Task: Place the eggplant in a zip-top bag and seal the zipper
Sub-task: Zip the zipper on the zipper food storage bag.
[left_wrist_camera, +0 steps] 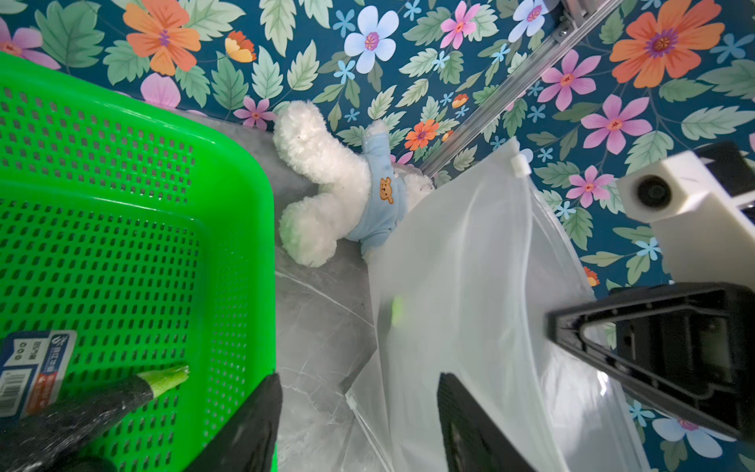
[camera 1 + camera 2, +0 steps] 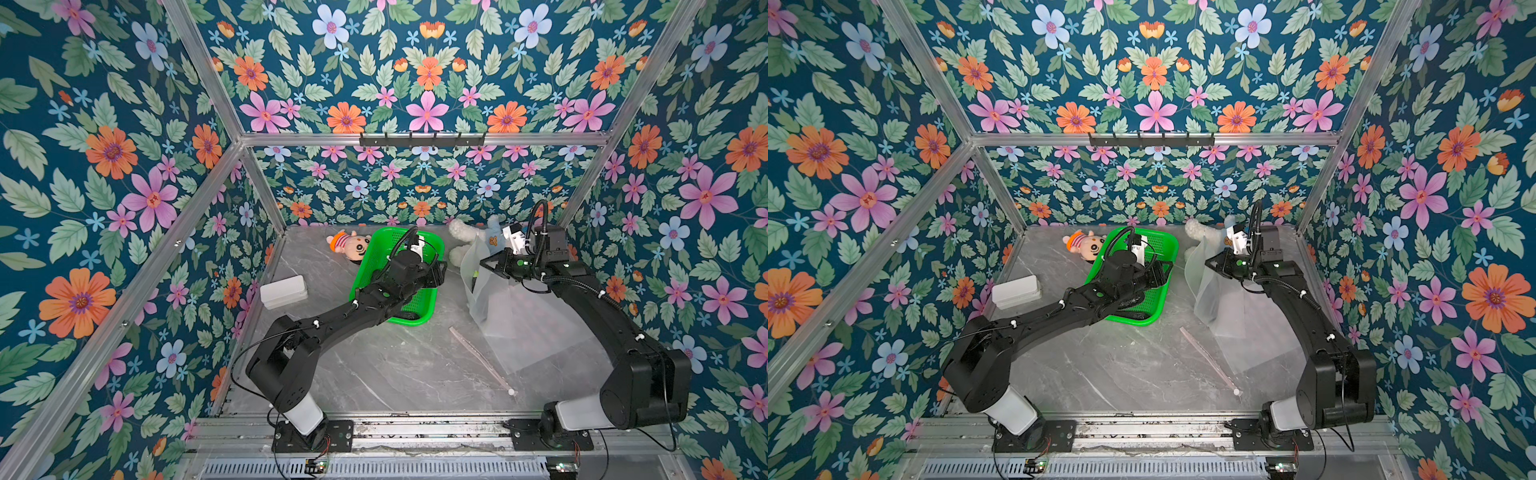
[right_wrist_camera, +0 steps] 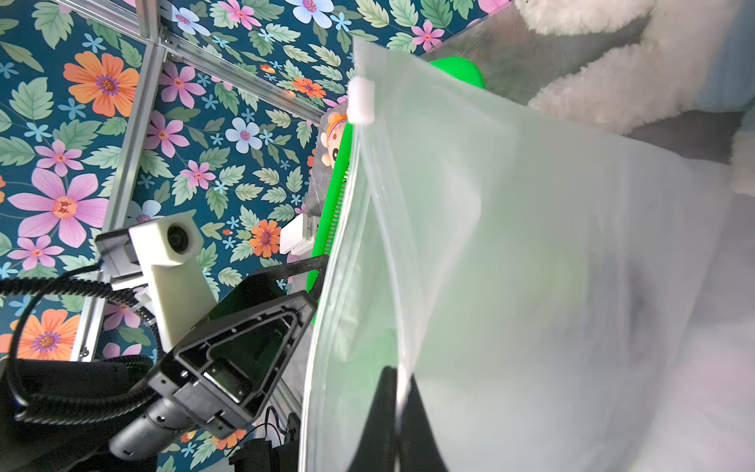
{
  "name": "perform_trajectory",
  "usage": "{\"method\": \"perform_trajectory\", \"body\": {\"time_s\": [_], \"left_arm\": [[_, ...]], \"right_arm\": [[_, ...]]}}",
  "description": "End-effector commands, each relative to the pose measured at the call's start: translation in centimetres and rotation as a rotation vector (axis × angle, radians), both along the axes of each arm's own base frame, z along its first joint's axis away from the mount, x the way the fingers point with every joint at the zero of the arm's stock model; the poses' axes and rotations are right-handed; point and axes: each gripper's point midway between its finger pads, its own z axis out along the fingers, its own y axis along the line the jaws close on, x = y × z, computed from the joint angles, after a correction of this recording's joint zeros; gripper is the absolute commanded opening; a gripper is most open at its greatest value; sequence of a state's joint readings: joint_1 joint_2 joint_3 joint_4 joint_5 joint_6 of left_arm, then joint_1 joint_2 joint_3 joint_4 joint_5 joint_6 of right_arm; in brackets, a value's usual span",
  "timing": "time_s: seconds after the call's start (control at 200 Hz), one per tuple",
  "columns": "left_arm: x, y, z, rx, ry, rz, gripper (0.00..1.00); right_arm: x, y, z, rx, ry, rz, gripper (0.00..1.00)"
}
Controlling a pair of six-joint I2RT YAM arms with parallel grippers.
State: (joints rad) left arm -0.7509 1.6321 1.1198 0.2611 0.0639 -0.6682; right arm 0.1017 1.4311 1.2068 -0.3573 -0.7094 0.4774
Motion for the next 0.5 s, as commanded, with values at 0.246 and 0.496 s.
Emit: {"method": "perform_trajectory", "body": {"time_s": [0.246,0.496], "left_arm": [[-0.5,-2.2,0.1,-0.070,0.053,-0.128,0.65],[-0.6,-3.2,1.2,-0.072,-0.048,-0.272,0.65]], "right_arm": [[-0.8,2.3,-0.1,0.015,-0.028,0.104,0.00],[-2.4,3.8,1.7,0.065,-0.098,0.228,0.00]]}}
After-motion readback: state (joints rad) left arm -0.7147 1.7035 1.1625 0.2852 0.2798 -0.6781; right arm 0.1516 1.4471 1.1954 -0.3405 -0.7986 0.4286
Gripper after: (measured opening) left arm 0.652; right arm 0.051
